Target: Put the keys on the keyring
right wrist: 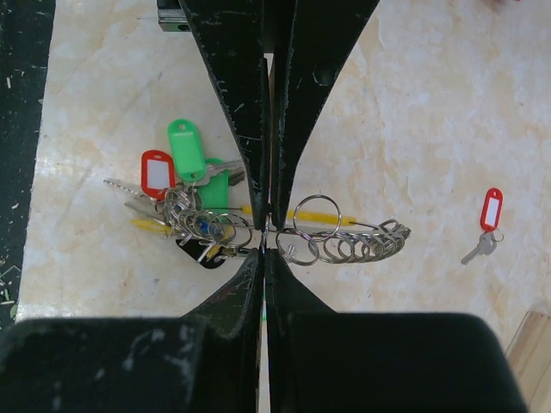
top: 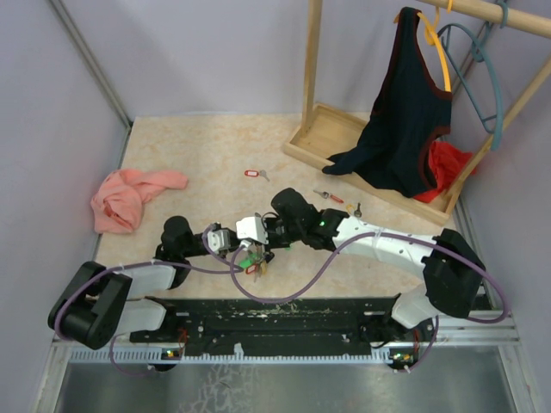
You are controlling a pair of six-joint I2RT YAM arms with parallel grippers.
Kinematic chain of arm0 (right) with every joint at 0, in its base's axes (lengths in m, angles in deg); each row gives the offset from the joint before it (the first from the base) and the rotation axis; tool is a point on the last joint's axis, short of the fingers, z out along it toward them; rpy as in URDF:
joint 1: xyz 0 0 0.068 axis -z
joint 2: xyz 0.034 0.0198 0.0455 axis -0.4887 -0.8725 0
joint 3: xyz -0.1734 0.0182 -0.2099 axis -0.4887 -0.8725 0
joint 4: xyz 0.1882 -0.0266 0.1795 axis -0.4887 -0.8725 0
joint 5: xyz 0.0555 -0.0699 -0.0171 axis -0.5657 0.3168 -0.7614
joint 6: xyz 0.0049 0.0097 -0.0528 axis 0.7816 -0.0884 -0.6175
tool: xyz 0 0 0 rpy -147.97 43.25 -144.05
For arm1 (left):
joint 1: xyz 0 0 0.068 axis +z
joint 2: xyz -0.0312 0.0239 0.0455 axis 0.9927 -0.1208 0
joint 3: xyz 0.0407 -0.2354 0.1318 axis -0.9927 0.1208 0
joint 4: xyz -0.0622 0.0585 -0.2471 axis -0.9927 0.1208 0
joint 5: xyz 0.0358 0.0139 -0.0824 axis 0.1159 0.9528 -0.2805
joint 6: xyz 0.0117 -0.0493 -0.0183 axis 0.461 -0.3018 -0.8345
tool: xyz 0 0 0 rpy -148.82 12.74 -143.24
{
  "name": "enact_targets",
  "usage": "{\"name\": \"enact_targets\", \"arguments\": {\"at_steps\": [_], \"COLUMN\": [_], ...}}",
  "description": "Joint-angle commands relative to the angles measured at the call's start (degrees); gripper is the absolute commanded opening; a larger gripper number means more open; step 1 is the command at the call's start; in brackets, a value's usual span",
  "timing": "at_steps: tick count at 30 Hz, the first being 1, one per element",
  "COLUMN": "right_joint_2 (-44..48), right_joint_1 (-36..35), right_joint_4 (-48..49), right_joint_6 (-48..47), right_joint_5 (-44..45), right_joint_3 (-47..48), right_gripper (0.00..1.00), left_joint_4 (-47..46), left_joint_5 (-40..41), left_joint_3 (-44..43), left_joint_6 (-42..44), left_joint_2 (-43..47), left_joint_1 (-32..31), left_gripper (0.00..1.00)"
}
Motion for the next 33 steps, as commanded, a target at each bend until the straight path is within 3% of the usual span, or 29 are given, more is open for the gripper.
{"name": "enact_targets", "arguments": {"at_steps": [1,28,33], "right_joint_2": [0.96,4.28,4.53], "right_joint_1": [-1.94,-2.02,-2.02], "right_joint_4": [5.80,10.60,11.34], "right_joint_6": [0.01,-4.10,-4.74], "right_joint_5": [-2.70,1.57,4.37], "right_joint_3": [2.22,-4.46,-6.37], "right_gripper": [0.00,0.00,0.00], "left_joint_4": [-4.20,-4.64,-8.16], "left_joint_5": [0.25,5.64,5.88], "left_joint_3": [-0.32,-0.19,0.58], "left_joint_6": [0.24,-5.50,-8.34], "left_joint_2": [0.76,1.26,0.87], "left_joint_1": [-0.72,-0.11,0.58], "left_gripper": [0.00,0.00,0.00]}}
